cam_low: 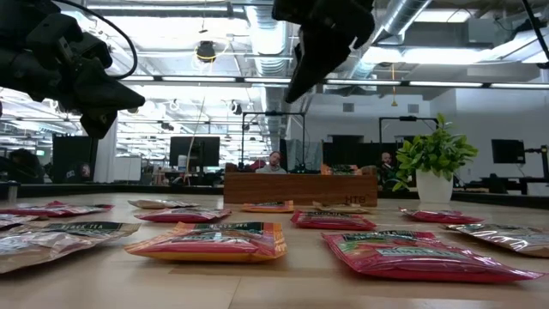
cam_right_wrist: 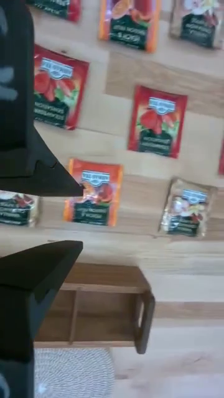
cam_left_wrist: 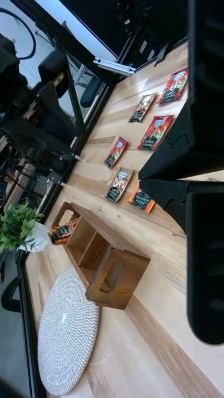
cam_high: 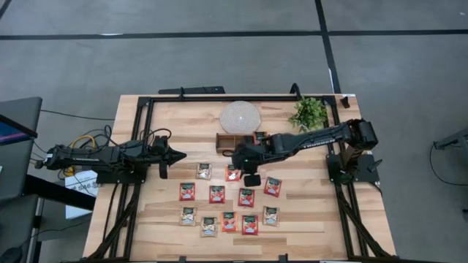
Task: Pick & Place Tea
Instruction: Put the top orange tea bag into the right compartment of the wooden organizer
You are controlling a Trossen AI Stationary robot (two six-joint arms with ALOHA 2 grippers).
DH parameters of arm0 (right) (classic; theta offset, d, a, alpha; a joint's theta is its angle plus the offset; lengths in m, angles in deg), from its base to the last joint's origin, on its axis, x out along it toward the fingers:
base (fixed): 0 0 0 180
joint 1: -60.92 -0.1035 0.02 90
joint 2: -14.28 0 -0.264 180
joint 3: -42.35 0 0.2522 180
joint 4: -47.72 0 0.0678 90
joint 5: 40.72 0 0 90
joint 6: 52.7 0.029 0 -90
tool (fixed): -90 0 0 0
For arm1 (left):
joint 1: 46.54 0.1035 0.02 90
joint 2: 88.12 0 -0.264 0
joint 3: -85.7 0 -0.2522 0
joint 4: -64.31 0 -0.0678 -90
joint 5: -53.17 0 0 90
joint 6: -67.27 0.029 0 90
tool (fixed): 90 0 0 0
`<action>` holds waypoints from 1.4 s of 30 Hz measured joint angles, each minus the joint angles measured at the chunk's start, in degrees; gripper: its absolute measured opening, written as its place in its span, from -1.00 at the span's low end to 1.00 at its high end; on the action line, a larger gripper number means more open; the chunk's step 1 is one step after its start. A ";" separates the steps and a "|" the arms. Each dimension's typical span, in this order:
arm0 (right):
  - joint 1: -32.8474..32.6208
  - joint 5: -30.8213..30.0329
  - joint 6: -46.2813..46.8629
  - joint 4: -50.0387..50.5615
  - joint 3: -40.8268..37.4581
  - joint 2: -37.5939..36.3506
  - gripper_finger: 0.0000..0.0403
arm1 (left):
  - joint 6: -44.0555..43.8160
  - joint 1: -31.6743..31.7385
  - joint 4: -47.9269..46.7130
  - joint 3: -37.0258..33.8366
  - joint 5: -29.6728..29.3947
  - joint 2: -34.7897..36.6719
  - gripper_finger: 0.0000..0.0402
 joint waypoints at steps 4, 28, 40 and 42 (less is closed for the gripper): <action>0.63 0.34 1.70 -1.25 -0.13 1.86 -0.42 | 0.00 0.00 0.00 0.00 0.02 -0.01 -1.00; 3.56 3.37 2.06 -4.31 0.00 13.20 -0.42 | 0.20 0.00 -0.22 0.02 0.81 0.00 -1.00; 4.59 3.13 2.16 -4.99 0.00 13.20 -0.42 | 0.42 0.00 -0.42 0.02 0.61 -0.02 -1.00; 4.52 3.30 2.11 -4.91 0.00 13.20 -0.42 | 0.42 0.00 -0.42 0.02 0.61 -0.01 -1.00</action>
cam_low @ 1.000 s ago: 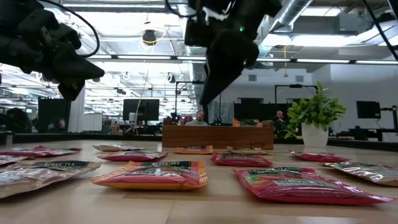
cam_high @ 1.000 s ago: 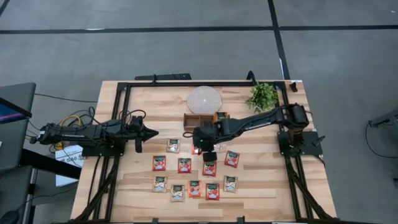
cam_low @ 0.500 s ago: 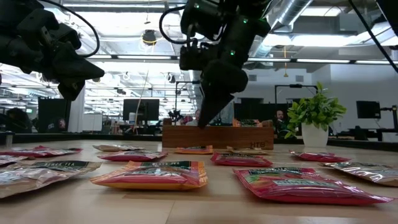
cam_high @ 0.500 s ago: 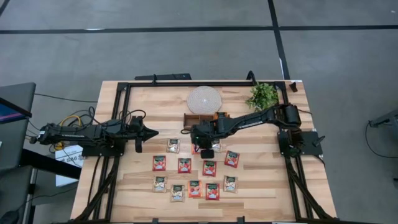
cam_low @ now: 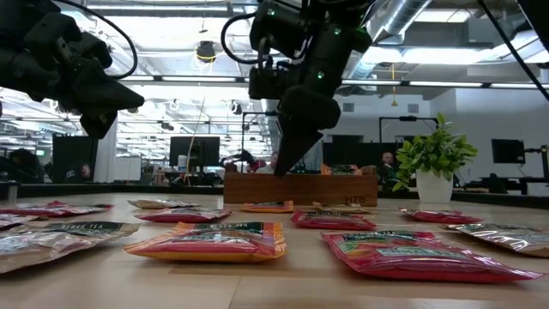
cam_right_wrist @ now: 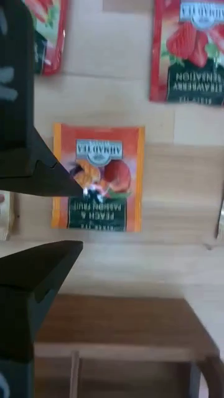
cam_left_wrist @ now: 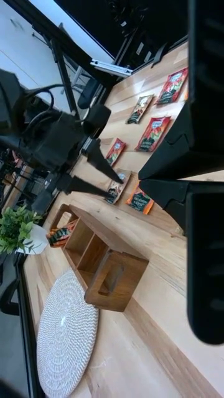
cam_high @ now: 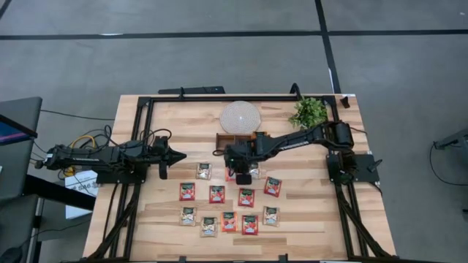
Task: Pick & Place Tea
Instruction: Put the top orange tea bag into the right compartment of the wooden organizer
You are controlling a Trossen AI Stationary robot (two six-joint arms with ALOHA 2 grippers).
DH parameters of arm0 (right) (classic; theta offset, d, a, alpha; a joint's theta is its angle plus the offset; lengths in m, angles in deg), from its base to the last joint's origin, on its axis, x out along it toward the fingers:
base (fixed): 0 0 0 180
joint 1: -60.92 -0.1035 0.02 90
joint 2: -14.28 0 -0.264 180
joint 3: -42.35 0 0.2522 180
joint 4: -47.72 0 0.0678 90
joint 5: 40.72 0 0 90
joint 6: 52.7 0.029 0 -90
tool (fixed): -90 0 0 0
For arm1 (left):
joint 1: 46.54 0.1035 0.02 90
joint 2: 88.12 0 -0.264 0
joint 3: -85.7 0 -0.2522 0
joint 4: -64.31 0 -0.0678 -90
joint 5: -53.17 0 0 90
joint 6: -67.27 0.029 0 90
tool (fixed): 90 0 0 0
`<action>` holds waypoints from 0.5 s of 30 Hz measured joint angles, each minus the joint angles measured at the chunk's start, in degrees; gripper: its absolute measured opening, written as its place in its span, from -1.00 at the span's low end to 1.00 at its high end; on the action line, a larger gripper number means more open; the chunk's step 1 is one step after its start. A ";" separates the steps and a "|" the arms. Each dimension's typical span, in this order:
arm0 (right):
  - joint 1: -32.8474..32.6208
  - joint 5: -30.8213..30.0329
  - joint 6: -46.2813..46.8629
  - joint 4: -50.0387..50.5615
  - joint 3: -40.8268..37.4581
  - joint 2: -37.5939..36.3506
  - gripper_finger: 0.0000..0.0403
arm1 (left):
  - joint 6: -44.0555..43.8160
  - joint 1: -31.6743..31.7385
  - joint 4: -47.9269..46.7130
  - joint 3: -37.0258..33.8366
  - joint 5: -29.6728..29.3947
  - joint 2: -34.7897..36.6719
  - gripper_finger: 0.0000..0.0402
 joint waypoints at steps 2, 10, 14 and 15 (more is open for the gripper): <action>-0.03 0.04 -0.03 0.02 0.00 0.00 -0.42 | 0.00 0.00 0.00 0.00 0.00 0.01 -1.00; 0.40 0.00 0.06 0.15 -0.10 0.00 -0.42 | -0.02 0.00 -0.02 0.00 0.00 0.00 -1.00; 0.77 -0.04 0.45 0.66 -1.29 0.02 -0.42 | -0.02 0.00 -0.02 0.00 0.02 -0.01 -1.00; 0.77 -0.05 0.49 0.54 -1.40 0.02 -0.42 | -0.02 0.00 -0.02 0.00 0.00 0.01 -1.00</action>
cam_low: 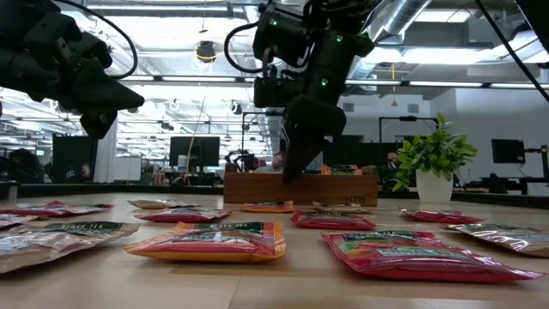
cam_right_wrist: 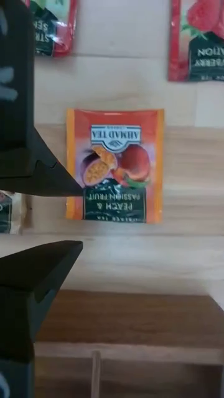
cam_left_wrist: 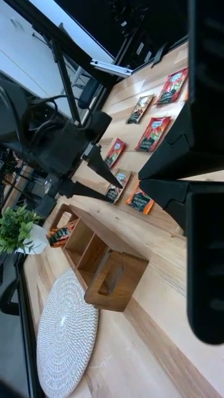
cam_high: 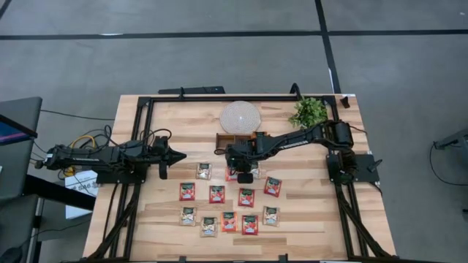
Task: Pick & Place Tea
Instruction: Put the top orange tea bag into the right compartment of the wooden organizer
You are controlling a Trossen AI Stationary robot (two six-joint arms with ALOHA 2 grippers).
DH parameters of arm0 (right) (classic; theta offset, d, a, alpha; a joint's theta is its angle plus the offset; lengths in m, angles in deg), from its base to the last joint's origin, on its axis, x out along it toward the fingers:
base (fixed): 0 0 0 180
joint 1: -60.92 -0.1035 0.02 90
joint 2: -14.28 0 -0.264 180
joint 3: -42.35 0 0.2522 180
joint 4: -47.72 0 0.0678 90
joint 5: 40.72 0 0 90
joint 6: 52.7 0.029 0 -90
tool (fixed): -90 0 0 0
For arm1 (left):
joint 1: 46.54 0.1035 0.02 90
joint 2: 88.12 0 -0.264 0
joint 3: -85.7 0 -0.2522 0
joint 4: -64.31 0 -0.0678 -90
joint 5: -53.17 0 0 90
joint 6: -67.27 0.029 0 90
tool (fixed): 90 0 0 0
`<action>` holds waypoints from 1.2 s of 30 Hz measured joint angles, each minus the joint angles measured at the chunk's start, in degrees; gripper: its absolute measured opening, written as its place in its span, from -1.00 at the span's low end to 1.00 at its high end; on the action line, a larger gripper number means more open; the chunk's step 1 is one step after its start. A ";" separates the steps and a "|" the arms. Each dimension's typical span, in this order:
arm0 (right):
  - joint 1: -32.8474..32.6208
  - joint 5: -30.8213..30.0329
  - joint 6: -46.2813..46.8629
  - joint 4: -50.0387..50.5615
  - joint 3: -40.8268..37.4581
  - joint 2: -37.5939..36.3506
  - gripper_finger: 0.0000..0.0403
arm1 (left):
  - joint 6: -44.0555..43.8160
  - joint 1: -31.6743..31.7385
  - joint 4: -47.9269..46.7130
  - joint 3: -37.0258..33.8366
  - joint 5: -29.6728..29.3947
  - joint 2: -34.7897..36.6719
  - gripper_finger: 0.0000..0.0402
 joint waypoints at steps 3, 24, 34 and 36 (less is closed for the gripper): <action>0.00 -0.38 0.06 -0.30 -0.49 0.00 -0.42 | -0.02 0.00 0.00 0.00 0.00 0.00 -1.00; 0.57 -0.52 3.08 -1.81 -0.48 2.23 -0.42 | -0.14 0.00 0.02 0.00 0.01 -0.02 -1.00; -0.42 -0.39 5.07 -0.36 2.66 6.42 -0.43 | -0.40 0.00 0.40 -0.02 0.19 -0.51 -1.00; -0.39 -0.42 5.07 -0.59 2.69 6.46 -0.43 | -0.42 0.00 0.56 -0.03 0.24 -0.72 -1.00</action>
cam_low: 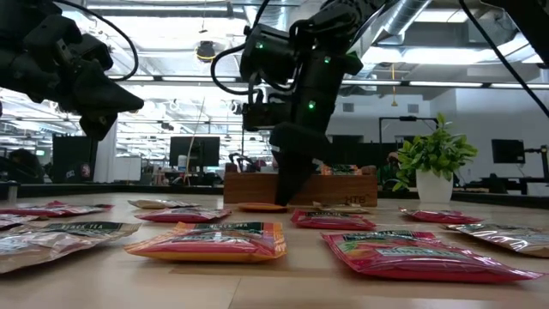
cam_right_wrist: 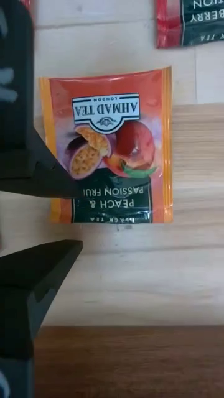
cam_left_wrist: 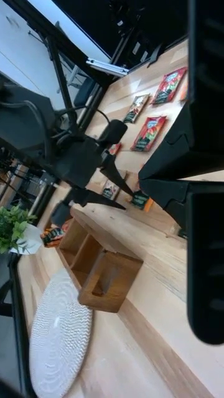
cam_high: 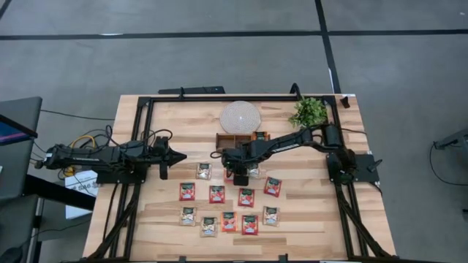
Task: Pick & Place Tea
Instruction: Put the top orange tea bag into the right compartment of the wooden organizer
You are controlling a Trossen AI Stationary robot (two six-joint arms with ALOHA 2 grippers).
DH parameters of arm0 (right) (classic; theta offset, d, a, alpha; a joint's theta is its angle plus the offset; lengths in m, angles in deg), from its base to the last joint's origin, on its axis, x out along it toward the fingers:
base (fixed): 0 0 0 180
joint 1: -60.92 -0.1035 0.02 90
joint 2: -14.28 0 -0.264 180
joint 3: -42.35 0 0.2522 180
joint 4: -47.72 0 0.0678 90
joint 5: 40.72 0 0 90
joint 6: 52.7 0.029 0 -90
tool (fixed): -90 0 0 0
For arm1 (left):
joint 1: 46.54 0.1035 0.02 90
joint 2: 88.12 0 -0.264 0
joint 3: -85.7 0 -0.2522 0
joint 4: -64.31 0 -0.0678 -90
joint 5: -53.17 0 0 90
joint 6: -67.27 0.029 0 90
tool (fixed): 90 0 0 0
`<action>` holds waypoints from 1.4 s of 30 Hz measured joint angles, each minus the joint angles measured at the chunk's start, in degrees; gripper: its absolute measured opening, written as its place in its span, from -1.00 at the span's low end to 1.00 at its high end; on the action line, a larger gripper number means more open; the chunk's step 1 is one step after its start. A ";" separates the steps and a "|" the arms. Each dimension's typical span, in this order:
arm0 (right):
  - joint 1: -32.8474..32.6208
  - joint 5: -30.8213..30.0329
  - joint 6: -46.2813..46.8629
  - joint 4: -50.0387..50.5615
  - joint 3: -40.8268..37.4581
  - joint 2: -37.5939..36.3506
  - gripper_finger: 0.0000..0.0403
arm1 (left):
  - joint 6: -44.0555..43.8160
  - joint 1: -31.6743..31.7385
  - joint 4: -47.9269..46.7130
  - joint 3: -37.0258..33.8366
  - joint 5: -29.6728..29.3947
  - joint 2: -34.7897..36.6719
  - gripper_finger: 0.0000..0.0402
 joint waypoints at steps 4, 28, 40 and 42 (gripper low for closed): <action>0.00 -0.02 0.01 0.91 0.02 0.01 -0.45 | 0.02 0.00 0.12 -0.01 0.05 -0.82 -1.00; -0.13 -0.19 3.39 7.21 1.20 -2.29 -0.99 | 0.20 0.00 0.27 -0.01 0.04 -0.84 -1.00; -2.66 -10.05 0.86 20.06 10.43 -3.26 -1.00 | 0.17 0.00 0.32 -0.01 0.20 -0.84 -1.00; -3.35 -12.72 0.10 22.28 10.77 -4.42 -1.00 | 0.17 0.00 0.32 -0.01 0.20 -0.86 -1.00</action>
